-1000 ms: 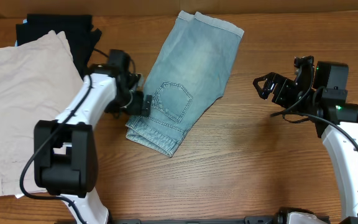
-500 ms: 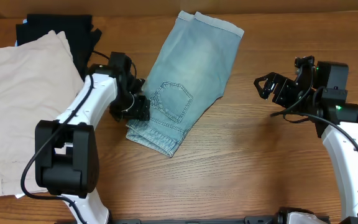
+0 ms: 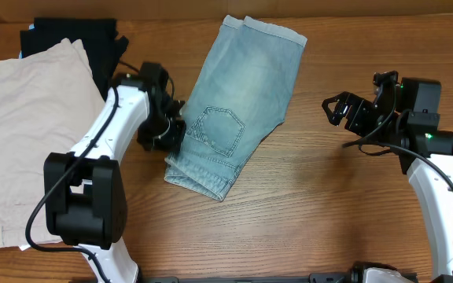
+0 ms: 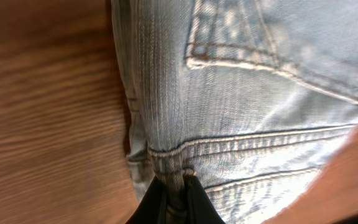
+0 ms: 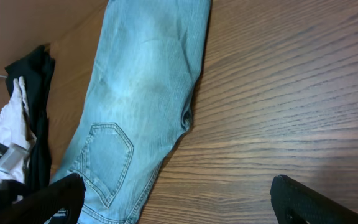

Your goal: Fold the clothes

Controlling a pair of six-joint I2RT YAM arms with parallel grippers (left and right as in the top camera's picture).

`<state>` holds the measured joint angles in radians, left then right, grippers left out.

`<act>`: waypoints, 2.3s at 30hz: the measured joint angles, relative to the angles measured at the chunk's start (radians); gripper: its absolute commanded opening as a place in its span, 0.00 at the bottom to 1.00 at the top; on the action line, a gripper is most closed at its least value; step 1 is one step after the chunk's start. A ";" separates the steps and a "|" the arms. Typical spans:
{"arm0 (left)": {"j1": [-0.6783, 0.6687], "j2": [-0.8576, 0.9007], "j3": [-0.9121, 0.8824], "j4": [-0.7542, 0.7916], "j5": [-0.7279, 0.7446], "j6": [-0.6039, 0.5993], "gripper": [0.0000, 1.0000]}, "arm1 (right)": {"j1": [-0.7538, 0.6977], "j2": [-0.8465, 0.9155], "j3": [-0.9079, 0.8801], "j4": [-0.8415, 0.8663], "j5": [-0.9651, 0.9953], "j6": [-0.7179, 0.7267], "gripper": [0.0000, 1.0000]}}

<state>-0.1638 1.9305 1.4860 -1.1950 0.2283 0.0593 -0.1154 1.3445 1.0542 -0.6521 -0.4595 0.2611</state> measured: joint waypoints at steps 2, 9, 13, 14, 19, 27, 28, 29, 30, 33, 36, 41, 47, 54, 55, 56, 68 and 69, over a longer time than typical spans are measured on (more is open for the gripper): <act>-0.011 0.002 0.085 -0.051 0.006 0.000 0.04 | 0.000 -0.011 0.016 -0.017 0.004 0.000 0.99; -0.119 0.002 0.306 -0.058 0.089 0.000 0.08 | -0.014 -0.089 0.159 -0.174 0.048 0.001 0.95; -0.242 0.002 0.313 0.021 0.117 0.000 0.04 | -0.093 -0.127 0.275 -0.300 0.063 0.001 0.95; -0.278 0.003 0.313 0.045 0.121 0.000 0.04 | -0.124 -0.136 0.304 -0.333 0.067 0.002 0.95; -0.494 0.040 0.317 0.199 0.140 0.001 0.04 | -0.257 -0.180 0.393 -0.435 0.075 0.002 0.96; -0.829 0.195 0.318 0.288 0.126 0.094 0.42 | -0.420 -0.271 0.415 -0.459 0.074 0.004 0.99; -0.864 0.209 0.318 0.287 0.108 0.106 0.58 | -0.431 -0.276 0.416 -0.460 0.074 0.005 1.00; -0.895 0.219 0.317 0.286 0.087 0.113 0.75 | -0.441 -0.280 0.416 -0.459 0.074 0.004 1.00; -0.919 0.226 0.317 0.286 0.066 0.118 0.86 | -0.448 -0.283 0.417 -0.460 0.074 0.004 1.00; -0.948 0.228 0.319 0.288 0.020 0.129 1.00 | -0.454 -0.283 0.417 -0.460 0.074 0.004 1.00; -0.934 0.228 0.331 0.289 -0.010 0.128 1.00 | -0.454 -0.283 0.417 -0.460 0.073 0.004 1.00; -0.867 0.228 0.395 0.240 -0.035 0.114 1.00 | -0.454 -0.283 0.417 -0.459 0.071 0.004 1.00; -0.727 0.228 0.529 0.124 -0.040 0.043 1.00 | -0.454 -0.277 0.418 -0.464 0.070 0.004 1.00; -0.494 0.228 0.594 0.067 -0.044 -0.028 1.00 | -0.397 -0.164 0.420 -0.495 0.066 -0.009 1.00; -0.462 0.228 0.594 0.060 -0.047 -0.032 1.00 | -0.378 -0.137 0.420 -0.494 0.066 -0.017 1.00; -0.432 0.228 0.594 0.055 -0.047 -0.035 1.00 | -0.357 -0.108 0.420 -0.494 0.067 -0.024 1.00; -0.312 0.228 0.594 0.046 -0.050 -0.043 1.00 | -0.193 0.340 0.420 -0.224 0.129 -0.052 0.98; -0.312 0.228 0.594 0.047 -0.050 -0.043 1.00 | -0.188 0.378 0.420 -0.190 0.130 -0.053 0.98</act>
<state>-0.4763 2.1582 2.0804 -1.1481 0.1783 0.0162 -0.3031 1.7222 1.4746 -0.8421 -0.3290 0.2085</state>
